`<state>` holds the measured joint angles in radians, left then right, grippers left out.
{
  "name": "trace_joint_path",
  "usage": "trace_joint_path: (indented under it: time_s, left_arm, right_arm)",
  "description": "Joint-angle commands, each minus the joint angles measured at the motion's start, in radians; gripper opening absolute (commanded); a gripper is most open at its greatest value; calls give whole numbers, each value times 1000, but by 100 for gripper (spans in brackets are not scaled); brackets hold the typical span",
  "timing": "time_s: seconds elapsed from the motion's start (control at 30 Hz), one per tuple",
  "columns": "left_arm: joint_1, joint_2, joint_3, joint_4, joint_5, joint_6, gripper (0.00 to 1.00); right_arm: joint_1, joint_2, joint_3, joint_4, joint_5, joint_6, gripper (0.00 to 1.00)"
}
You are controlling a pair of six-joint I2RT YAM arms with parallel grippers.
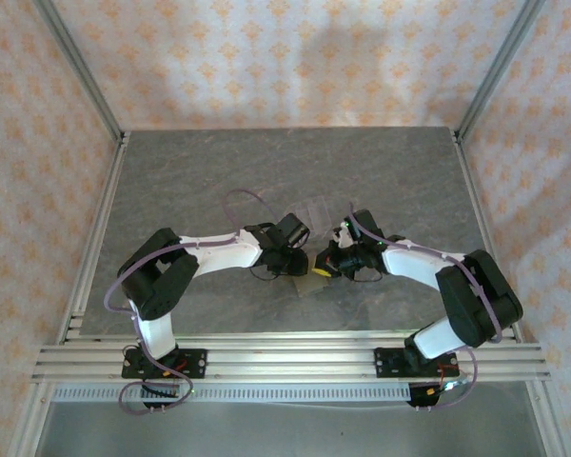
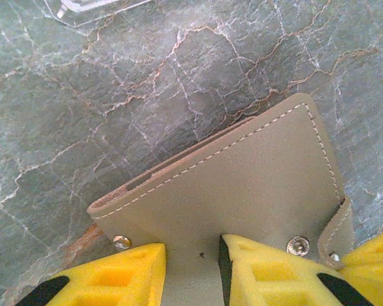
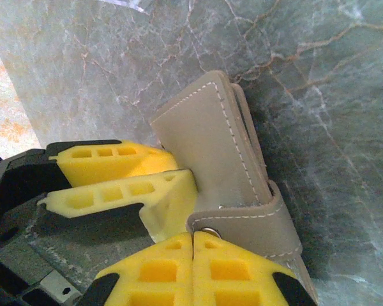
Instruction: Put the credit cards into the card holder
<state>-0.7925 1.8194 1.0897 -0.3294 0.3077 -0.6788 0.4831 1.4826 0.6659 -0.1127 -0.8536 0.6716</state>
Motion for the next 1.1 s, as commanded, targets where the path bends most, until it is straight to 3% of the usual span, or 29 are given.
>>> trace_joint_path:
  time_s: [0.0, 1.07]
  left_arm:
    - [-20, 41, -34, 51, -7, 21, 30]
    - [-36, 67, -14, 77, 11, 20, 30]
  right_arm:
    - [9, -16, 35, -34, -65, -23, 0]
    - [21, 54, 54, 29, -88, 31, 0]
